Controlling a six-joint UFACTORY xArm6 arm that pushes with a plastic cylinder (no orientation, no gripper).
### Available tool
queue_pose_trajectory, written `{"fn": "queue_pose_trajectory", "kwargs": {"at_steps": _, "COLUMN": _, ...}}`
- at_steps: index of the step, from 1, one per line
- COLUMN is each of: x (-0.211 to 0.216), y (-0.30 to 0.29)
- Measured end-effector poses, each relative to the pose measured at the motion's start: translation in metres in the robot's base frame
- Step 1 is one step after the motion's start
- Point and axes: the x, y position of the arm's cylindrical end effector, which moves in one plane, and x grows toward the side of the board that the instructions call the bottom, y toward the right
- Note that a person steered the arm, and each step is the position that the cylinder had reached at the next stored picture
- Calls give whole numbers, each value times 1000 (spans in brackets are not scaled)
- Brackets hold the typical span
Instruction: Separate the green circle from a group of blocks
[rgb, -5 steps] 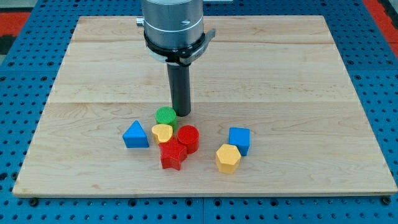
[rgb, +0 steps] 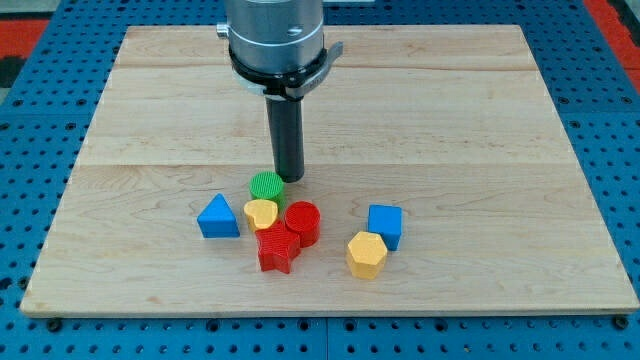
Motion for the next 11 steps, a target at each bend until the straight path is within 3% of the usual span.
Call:
{"fn": "queue_pose_trajectory", "kwargs": {"at_steps": 4, "x": -5, "y": -2}}
{"fn": "queue_pose_trajectory", "kwargs": {"at_steps": 5, "x": -23, "y": 32}}
{"fn": "queue_pose_trajectory", "kwargs": {"at_steps": 6, "x": -21, "y": 144}}
{"fn": "queue_pose_trajectory", "kwargs": {"at_steps": 7, "x": 44, "y": 229}}
{"fn": "queue_pose_trajectory", "kwargs": {"at_steps": 8, "x": 158, "y": 177}}
{"fn": "queue_pose_trajectory", "kwargs": {"at_steps": 9, "x": 161, "y": 112}}
{"fn": "queue_pose_trajectory", "kwargs": {"at_steps": 10, "x": 158, "y": -16}}
{"fn": "queue_pose_trajectory", "kwargs": {"at_steps": 11, "x": 147, "y": -56}}
